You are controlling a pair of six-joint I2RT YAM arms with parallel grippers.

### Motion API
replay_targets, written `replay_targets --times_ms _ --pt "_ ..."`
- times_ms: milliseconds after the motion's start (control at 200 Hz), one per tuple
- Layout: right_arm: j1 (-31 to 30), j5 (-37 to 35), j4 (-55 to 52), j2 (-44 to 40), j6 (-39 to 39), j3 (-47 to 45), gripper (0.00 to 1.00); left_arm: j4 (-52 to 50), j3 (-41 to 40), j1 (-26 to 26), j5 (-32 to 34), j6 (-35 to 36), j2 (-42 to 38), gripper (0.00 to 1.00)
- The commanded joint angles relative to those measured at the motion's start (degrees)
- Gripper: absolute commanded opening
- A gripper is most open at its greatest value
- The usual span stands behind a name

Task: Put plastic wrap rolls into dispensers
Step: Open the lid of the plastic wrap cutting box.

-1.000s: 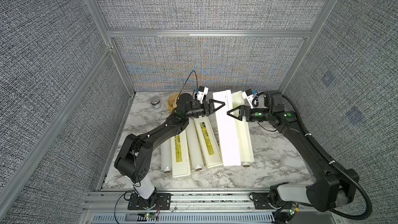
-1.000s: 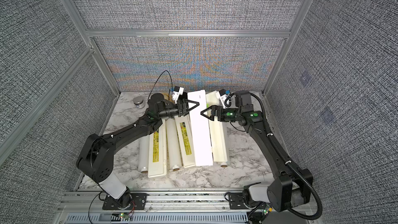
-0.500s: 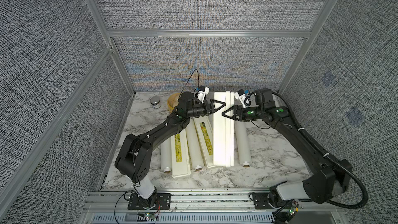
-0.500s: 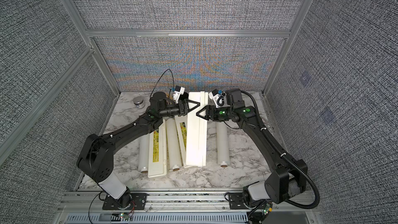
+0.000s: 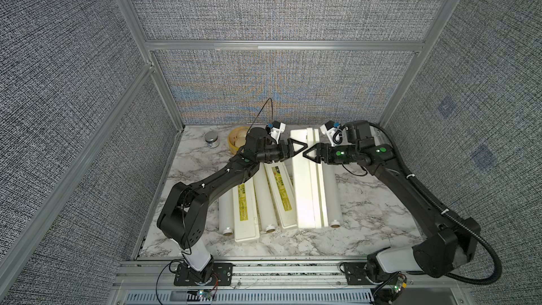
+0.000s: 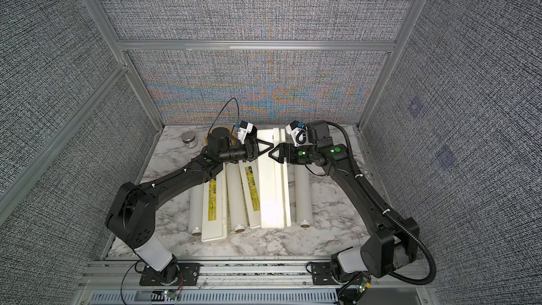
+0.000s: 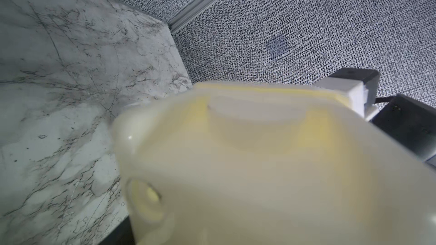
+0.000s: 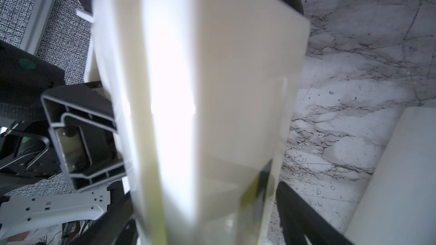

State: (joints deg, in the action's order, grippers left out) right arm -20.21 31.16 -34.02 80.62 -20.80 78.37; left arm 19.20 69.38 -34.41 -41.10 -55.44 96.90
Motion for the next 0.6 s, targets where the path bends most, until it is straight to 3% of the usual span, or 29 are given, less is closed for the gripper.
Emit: replay_targets --times_ms 0,110,595 --pt "-0.4 -5.4 -1.3 -0.4 1.1 -0.5 0.87 4.1 0.1 -0.2 -1.8 -2.6 -0.5 0.63" --pt "-0.8 -5.7 -0.5 -0.9 0.6 -1.9 0.86 5.3 -0.1 -0.2 -1.0 -4.0 -0.2 0.62" --pt "-3.9 -11.4 -1.1 1.7 -1.4 -2.6 0.59 2.7 0.0 -0.6 2.4 -4.1 -0.1 0.59"
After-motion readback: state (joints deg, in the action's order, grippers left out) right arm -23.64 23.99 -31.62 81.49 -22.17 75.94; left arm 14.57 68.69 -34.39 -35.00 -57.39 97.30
